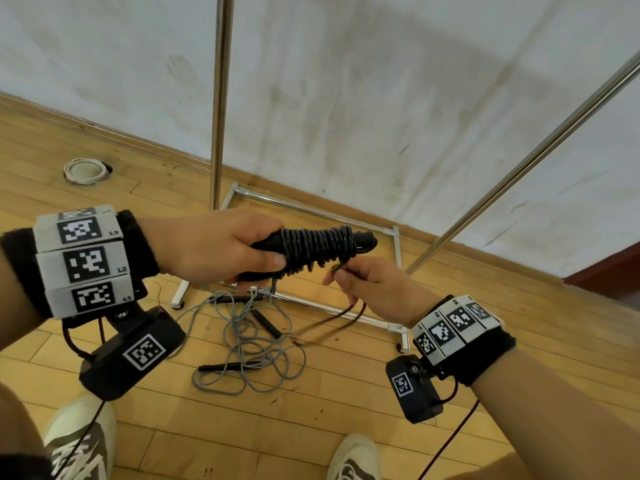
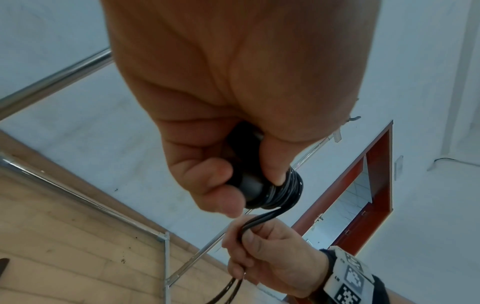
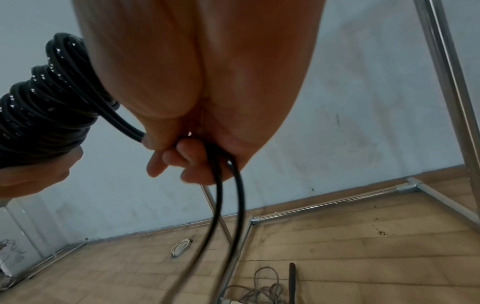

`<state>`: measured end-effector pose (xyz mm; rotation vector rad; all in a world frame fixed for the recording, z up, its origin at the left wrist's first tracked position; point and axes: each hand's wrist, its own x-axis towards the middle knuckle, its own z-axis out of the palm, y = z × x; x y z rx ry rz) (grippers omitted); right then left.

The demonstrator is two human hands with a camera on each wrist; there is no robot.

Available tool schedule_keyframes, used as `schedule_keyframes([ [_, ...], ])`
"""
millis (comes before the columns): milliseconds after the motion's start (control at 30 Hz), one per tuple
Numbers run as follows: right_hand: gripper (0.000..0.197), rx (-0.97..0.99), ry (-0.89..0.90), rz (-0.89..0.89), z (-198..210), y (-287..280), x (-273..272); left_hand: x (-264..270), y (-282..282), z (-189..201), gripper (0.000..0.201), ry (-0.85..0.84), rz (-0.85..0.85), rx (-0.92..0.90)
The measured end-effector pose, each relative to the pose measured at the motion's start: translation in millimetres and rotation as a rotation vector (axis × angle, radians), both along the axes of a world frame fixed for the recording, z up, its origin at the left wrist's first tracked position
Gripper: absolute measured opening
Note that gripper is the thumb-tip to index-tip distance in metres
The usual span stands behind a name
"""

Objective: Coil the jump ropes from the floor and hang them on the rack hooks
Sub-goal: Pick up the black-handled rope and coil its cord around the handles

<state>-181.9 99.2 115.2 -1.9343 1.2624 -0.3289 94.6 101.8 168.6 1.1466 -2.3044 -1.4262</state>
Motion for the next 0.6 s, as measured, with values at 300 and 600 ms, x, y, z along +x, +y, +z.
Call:
schedule_keyframes([
  [300, 0.024, -0.176, 0.294, 0.066, 1.4, -9.0, 2.3, -3.7, 6.3, -5.3, 0.007, -0.116, -0.167, 0.052],
  [600, 0.034, -0.240, 0.091, -0.098, 14.3, -20.2, 10.0, -10.5, 0.5, -20.1, 0.011, -0.377, -0.177, -0.083],
])
